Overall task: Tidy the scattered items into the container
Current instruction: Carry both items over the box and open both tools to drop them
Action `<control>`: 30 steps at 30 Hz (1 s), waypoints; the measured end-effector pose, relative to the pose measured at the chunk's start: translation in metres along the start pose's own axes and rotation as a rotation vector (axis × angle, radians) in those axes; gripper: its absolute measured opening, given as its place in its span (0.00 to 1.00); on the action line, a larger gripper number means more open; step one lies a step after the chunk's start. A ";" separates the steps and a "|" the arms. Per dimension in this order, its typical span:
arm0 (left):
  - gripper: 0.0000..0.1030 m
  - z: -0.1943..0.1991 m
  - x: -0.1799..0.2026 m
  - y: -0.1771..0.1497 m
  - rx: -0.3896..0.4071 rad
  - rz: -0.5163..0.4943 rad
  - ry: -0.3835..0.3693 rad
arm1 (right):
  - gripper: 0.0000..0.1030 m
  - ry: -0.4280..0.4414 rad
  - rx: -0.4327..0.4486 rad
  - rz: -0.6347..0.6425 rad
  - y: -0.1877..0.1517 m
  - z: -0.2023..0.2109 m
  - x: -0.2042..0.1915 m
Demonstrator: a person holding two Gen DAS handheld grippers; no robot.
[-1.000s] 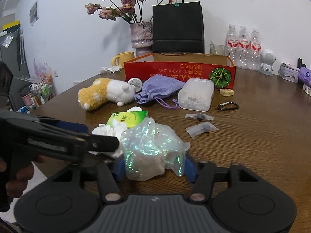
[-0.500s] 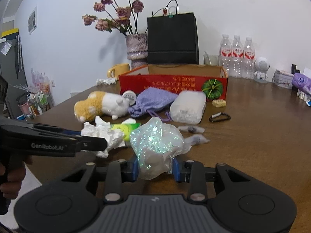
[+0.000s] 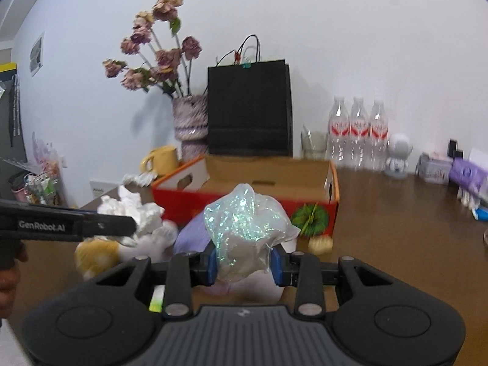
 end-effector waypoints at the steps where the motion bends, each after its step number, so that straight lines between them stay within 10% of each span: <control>1: 0.37 -0.007 -0.001 0.009 0.003 0.004 0.012 | 0.31 -0.001 -0.002 -0.002 0.008 -0.009 0.003; 15: 0.37 -0.132 -0.026 0.094 -0.065 0.054 0.186 | 0.31 -0.065 -0.121 0.003 0.079 -0.155 0.040; 30: 0.40 -0.226 -0.064 0.096 -0.230 0.094 0.412 | 0.32 -0.104 -0.384 -0.043 0.055 -0.261 0.065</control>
Point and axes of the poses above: each gripper's, at about its wrist camera, not at the fingertips, and z roughly against the way its jaws point, x to its right, y to its top, the point moved 2 cm from there along -z, roughly the way its jaws point, and after that the axes turned 12 degrees about z, right-handed, at the moved point
